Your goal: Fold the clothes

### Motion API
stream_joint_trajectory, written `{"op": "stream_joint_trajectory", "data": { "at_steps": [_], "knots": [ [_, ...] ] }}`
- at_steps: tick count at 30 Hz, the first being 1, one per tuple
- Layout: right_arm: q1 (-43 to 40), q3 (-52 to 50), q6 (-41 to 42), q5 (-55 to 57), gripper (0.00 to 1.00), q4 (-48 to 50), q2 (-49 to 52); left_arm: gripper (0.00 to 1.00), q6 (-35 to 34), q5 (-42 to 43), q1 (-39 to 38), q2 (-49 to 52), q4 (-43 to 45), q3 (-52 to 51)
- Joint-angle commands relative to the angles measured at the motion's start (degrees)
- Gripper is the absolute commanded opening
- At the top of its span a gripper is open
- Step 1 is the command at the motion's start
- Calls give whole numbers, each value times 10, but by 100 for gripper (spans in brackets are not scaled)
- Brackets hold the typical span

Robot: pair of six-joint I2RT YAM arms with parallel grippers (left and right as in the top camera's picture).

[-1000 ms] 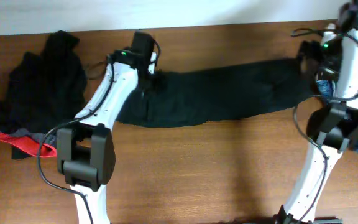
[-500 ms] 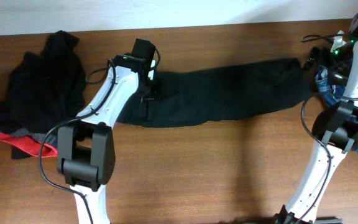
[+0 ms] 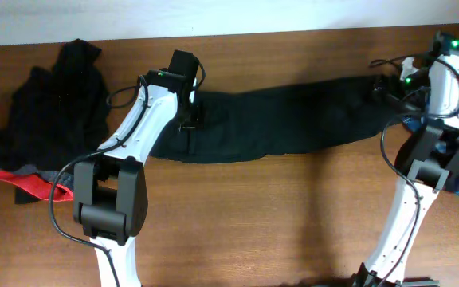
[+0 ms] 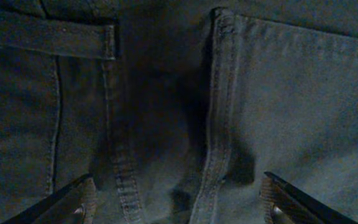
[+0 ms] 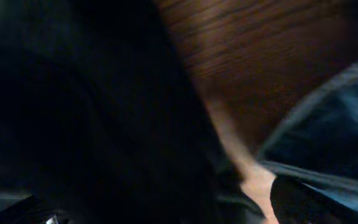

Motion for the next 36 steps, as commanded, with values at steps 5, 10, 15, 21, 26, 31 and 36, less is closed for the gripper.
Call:
{"op": "stream_joint_trajectory", "data": {
  "at_steps": [5, 10, 15, 21, 26, 31, 36],
  "knots": [
    [30, -43, 6, -12, 97, 41, 10, 84, 7, -8, 2, -7, -1, -3],
    [28, -43, 16, -27, 52, 39, 10, 84, 7, -8, 2, -7, 0, -3],
    [28, -42, 16, -56, 17, 29, 10, 84, 7, -8, 4, -7, 4, -3],
    [28, -13, 16, -87, 4, -4, 7, 84, 7, -7, 24, -7, 10, -3],
    [29, 66, 15, -95, 4, -61, -16, 84, 4, -1, 37, -7, 15, -3],
    [52, 161, -9, -106, 4, -145, -34, 84, 4, -1, 36, -7, 25, -3],
    [118, 174, -12, -110, 4, -153, -42, 84, -2, 15, 36, -7, 37, -3]
  ]
}}
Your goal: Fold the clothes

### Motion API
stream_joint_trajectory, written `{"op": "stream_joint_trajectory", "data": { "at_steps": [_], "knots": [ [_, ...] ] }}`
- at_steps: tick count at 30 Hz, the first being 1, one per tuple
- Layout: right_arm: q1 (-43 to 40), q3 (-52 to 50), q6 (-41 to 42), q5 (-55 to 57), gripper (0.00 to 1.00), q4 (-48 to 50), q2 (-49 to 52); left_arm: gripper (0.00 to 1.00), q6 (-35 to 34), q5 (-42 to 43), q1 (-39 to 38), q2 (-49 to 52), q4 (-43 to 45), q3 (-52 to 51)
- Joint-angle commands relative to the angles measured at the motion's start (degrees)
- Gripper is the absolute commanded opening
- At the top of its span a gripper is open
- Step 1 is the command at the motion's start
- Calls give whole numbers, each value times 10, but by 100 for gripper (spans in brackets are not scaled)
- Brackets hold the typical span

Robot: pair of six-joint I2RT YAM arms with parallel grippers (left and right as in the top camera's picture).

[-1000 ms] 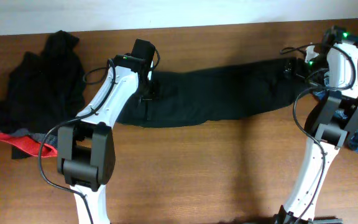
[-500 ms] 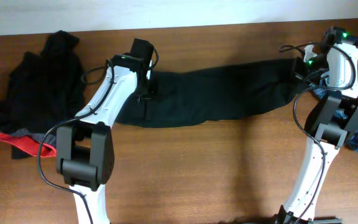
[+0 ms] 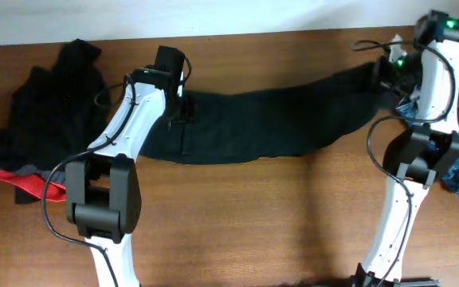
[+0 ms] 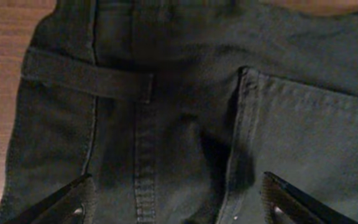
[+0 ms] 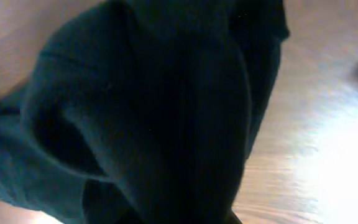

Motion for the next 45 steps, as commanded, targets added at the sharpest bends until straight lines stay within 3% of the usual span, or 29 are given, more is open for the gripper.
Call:
{"op": "stream_joint_trajectory", "data": {
  "at_steps": [1, 5, 7, 12, 13, 15, 18, 20, 25, 32, 40, 45],
  "knots": [
    [70, 14, -12, -29, 4, -5, -35, 84, -2, 14, 0, -7, 4, -3],
    [170, 14, -10, -20, 4, -5, -35, 84, -1, 13, 0, -7, 17, -2],
    [220, 14, 22, 36, 4, -5, -35, 84, -2, 13, 3, -7, 19, 8],
    [295, 14, 39, 85, 4, -1, -34, 84, -2, 14, 24, -16, 8, 50],
    [304, 14, 40, 87, 8, 0, -34, 84, -2, 16, 32, -24, 8, 61],
    [312, 14, 40, 88, 32, 0, -34, 84, -2, 15, 40, -36, 8, 70],
    [320, 14, 42, 87, 56, 0, -34, 84, -2, 15, 55, -54, 9, 80],
    [324, 14, 50, 82, 66, -1, -34, 84, -2, 15, 70, -68, 14, 82],
    [339, 14, 50, 22, 66, -3, -34, 84, -2, 15, 99, -91, 28, 82],
    [390, 14, 134, -4, 65, 9, -34, 84, -2, 15, 128, -122, 38, 89],
    [464, -7, 192, 12, 66, 118, -32, 84, -1, 15, 143, -190, 42, 97],
    [506, -80, 215, 40, 69, 181, -26, 85, -1, 15, 143, -198, 30, 97]
  ]
}}
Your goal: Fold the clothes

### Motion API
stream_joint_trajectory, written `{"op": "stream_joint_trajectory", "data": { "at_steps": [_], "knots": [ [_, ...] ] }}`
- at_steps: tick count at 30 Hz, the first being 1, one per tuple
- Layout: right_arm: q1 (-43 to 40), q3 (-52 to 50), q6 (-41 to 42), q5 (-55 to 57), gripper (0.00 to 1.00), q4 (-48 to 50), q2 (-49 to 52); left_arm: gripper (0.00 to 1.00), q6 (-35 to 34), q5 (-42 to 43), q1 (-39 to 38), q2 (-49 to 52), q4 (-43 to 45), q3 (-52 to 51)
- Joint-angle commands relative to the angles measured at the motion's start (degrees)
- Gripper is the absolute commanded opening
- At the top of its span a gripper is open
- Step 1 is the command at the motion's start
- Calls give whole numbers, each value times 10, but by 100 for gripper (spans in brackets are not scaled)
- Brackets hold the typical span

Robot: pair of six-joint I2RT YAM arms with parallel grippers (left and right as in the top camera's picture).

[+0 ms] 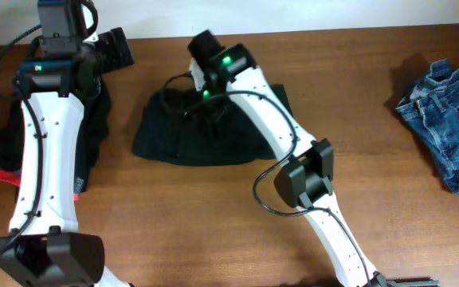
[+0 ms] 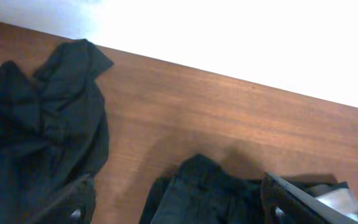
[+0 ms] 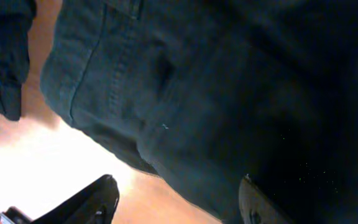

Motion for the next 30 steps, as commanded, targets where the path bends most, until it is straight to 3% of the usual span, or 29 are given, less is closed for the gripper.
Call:
{"op": "stream_joint_trajectory", "data": {
  "at_steps": [1, 4, 15, 19, 21, 23, 26, 30],
  "knots": [
    [21, -55, 16, 15, 69, 27, -14, 85, -1, 6, 0, -4, -9, 6],
    [32, -71, 5, 26, 70, 51, -15, 84, -1, 6, 0, -4, -10, 6],
    [-18, 84, -9, 22, 73, -14, -73, 85, -1, 6, 19, -4, -5, 6],
    [-54, 98, -9, 103, 72, -63, -71, 85, -15, 6, 46, -4, -4, 6],
    [-64, 90, -5, 145, 61, -89, -64, 85, -31, 6, 60, -4, -4, 6],
    [-67, 61, 8, 176, 32, -103, -61, 85, -34, 7, 68, -4, -4, 6],
    [-66, 6, 22, 186, 7, -102, -61, 85, -34, 6, 70, -4, -5, 6],
    [-44, -91, 36, 171, 4, -77, -61, 86, -34, 4, 70, -4, -4, 6]
  ]
}}
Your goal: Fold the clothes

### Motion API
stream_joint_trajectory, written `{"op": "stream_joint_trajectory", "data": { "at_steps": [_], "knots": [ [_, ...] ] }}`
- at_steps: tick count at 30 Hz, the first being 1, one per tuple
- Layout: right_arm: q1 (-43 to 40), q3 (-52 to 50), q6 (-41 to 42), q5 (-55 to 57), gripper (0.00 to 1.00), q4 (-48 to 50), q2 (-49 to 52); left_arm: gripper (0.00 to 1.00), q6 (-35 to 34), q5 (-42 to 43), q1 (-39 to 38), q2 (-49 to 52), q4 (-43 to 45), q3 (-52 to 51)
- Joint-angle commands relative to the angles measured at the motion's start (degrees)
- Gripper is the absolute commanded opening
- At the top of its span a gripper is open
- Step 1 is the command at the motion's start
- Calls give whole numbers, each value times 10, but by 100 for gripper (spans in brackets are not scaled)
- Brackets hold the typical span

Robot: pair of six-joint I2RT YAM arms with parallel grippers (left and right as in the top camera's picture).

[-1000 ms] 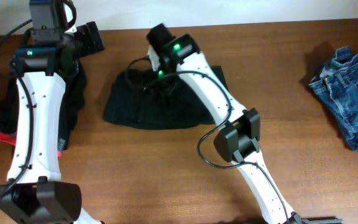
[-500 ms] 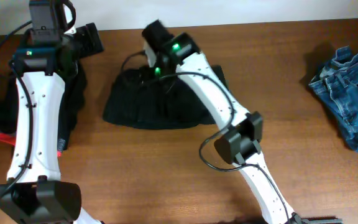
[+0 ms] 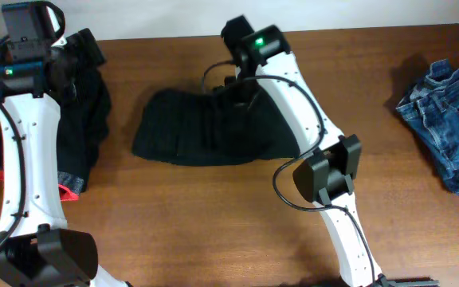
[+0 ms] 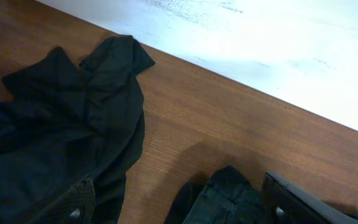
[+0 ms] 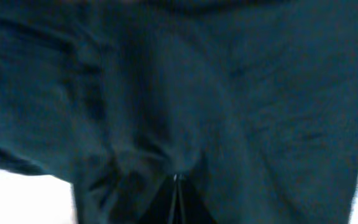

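The black trousers (image 3: 202, 131) lie folded in half as a dark bundle at the table's middle. My right gripper (image 3: 241, 86) is down on their upper right edge. In the right wrist view its fingers meet at a point (image 5: 178, 179), shut on puckered black trouser cloth (image 5: 247, 112). My left gripper (image 3: 86, 48) hangs open at the far left back, well clear of the trousers. Its fingers (image 4: 79, 200) frame bare wood, and a corner of the trousers (image 4: 229, 196) shows low in that view.
A heap of dark clothes (image 3: 82, 112) with a red patch (image 3: 64, 191) lies at the left, also seen as the dark heap (image 4: 55, 130) from the left wrist. Crumpled blue jeans (image 3: 445, 119) sit at the right edge. A white wall (image 4: 260, 43) runs along the back.
My right gripper was open over the left part of the folded trousers; now it is shut on cloth at their upper right edge. The left arm has shifted a little further left.
The trousers lay stretched across the table, my left gripper open on the waist and my right at the leg ends. Then the right held the leg ends raised. Later the trousers lay folded in half, the right open, the left withdrawn. Now the right pinches the fold.
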Motion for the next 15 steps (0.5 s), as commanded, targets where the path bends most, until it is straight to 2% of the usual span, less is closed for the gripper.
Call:
{"op": "stream_joint_trajectory", "data": {
  "at_steps": [1, 5, 9, 12, 15],
  "knots": [
    [31, -63, 16, 4, 4, 24, 2, 86, -7, 4, 2, -3, 4, 6],
    [61, -137, 49, 0, 4, 79, 3, 86, -7, -7, 2, -3, 3, 6],
    [82, -239, 103, -8, 4, 173, 2, 86, -7, -16, 2, -3, 3, 6],
    [81, -261, 103, -12, 4, 203, 2, 86, -7, -16, 2, -3, 4, 6],
    [69, -239, 97, -13, 4, 205, -2, 86, -7, -15, 2, -3, 3, 6]
  ]
}}
